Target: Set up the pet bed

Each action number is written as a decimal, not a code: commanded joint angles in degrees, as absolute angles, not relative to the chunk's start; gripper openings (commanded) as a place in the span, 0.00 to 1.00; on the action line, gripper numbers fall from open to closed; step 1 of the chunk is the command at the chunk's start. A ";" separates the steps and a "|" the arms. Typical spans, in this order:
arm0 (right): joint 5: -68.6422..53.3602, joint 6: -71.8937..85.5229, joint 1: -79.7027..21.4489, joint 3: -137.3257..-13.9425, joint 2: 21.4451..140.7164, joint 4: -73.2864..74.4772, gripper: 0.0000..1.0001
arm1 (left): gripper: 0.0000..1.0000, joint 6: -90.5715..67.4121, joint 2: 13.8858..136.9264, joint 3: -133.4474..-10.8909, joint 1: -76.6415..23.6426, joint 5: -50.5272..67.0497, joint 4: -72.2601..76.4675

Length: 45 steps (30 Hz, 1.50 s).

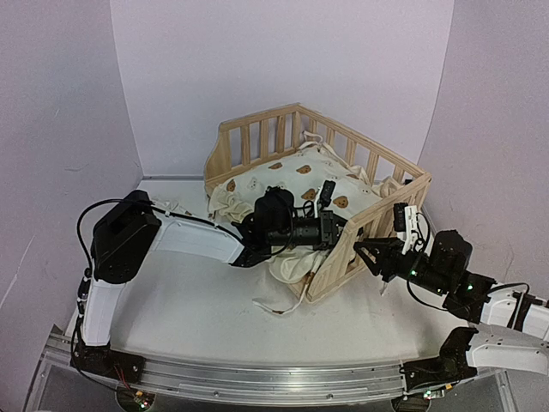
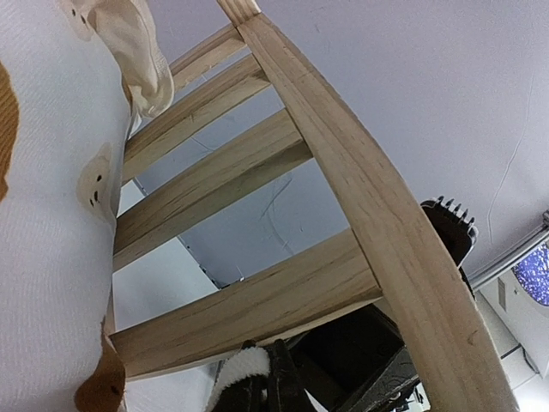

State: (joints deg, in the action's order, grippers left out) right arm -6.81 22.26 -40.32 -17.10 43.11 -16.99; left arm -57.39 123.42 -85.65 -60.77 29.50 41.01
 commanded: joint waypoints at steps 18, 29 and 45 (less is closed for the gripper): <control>0.44 40.62 -39.73 -20.70 48.51 -24.95 0.45 | 0.03 -61.12 125.99 -89.37 -62.42 38.49 49.06; 1.05 46.91 -39.73 -18.07 50.45 -31.69 0.40 | 0.03 -69.44 130.07 -90.48 -62.40 39.32 54.51; 2.20 33.04 -39.73 -29.56 43.66 1.86 0.00 | 0.34 -66.26 125.50 -83.67 -60.64 37.80 55.37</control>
State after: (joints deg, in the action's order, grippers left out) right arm -2.13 35.94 -40.86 -22.06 48.01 -10.79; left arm -68.58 129.27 -86.54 -59.57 34.15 54.17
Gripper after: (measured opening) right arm 0.028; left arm 0.268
